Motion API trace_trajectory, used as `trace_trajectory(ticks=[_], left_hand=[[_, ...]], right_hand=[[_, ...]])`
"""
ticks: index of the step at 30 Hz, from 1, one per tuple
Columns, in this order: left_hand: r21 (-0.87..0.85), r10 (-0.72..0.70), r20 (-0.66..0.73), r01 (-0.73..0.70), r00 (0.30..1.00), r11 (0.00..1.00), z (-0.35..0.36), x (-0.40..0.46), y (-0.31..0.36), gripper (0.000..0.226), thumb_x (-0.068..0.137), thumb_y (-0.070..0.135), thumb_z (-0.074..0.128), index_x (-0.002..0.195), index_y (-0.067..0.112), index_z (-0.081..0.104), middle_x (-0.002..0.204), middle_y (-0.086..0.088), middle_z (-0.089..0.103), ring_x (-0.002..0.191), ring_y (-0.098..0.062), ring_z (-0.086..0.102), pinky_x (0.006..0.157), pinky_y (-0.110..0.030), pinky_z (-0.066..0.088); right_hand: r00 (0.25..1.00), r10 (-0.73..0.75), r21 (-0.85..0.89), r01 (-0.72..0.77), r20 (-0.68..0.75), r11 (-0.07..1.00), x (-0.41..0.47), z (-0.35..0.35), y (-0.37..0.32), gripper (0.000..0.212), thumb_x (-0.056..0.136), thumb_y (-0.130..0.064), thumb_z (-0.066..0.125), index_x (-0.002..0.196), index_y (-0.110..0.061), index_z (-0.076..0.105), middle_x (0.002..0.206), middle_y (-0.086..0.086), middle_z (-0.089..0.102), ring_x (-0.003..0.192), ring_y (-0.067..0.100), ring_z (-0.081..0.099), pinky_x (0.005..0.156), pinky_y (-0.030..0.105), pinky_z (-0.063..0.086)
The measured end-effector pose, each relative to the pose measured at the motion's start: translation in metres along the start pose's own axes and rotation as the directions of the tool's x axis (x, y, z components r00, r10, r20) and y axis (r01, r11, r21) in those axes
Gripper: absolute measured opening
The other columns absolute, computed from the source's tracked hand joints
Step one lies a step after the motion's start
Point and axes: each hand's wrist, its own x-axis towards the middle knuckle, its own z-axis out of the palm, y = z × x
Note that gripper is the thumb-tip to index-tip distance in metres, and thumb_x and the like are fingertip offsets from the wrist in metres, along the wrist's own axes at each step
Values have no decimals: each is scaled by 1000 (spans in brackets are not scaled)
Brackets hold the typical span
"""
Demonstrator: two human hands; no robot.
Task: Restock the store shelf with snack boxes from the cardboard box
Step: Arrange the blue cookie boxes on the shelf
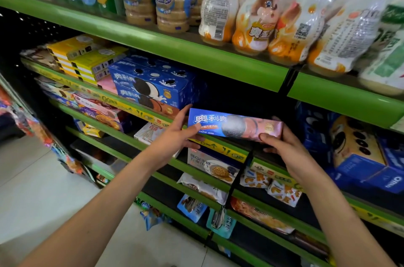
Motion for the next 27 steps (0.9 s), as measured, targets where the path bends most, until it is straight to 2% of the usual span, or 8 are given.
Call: trace_trajectory(ticks=[3,5,8,10,14,19,24,27], left_hand=[[78,-4,7,3,1000,997,2,4,-3,83,83,49,71,147,50,18,116,9,69,99,-24,71,75,-34,59],[127,12,12,-13,1000,992,4,5,-5,85,81,58,71,145,55,15,117,13,68,98,-21,72,74,-30,60],[189,33,-19,-29,999,982,4,6,-9,83,77,68,69,141,60,18,114,18,68,94,-17,72,71,-28,60],[213,55,-45,-44,997,976,4,7,-13,78,75,72,68,137,66,20,107,20,68,89,-15,72,70,-29,60],[244,94,-70,-74,993,967,4,6,-17,62,74,74,65,116,84,19,94,17,69,84,-12,71,67,-24,58],[249,115,-61,-97,991,964,5,4,-19,61,83,67,62,121,81,18,97,23,67,86,-8,69,68,-19,56],[276,111,-59,-91,992,957,7,8,-22,79,77,75,61,141,60,17,97,23,65,85,-4,68,70,-23,58],[276,130,-59,-109,990,955,9,9,-23,71,78,74,60,137,64,21,98,24,65,86,-2,67,70,-25,59]], right_hand=[[1000,10,39,-9,-10,999,2,2,-1,59,92,-19,67,141,-40,42,108,-10,70,90,12,67,74,24,52],[1000,17,35,-17,-9,999,2,2,-1,60,91,-25,69,141,-41,42,106,-10,71,87,13,67,77,27,51],[1000,16,23,-16,10,1000,1,2,-1,65,86,-36,72,143,-45,41,104,-13,72,86,13,67,82,30,50],[1000,10,25,-11,6,1000,1,3,-2,65,88,-34,71,143,-45,39,102,-15,72,82,10,67,79,27,51],[1000,17,34,-17,10,999,0,5,-6,62,92,-30,67,145,-44,36,111,-10,68,78,7,66,75,23,51],[1000,29,57,-29,-2,998,-1,5,-6,56,92,-27,66,138,-45,39,107,-8,68,76,7,63,73,24,51],[999,41,82,-40,-11,996,0,3,-5,55,90,-27,68,137,-42,43,103,-9,71,80,10,65,73,24,52],[999,46,109,-43,-26,993,2,3,-3,50,89,-24,70,133,-37,49,100,-7,73,79,11,66,70,22,52]])
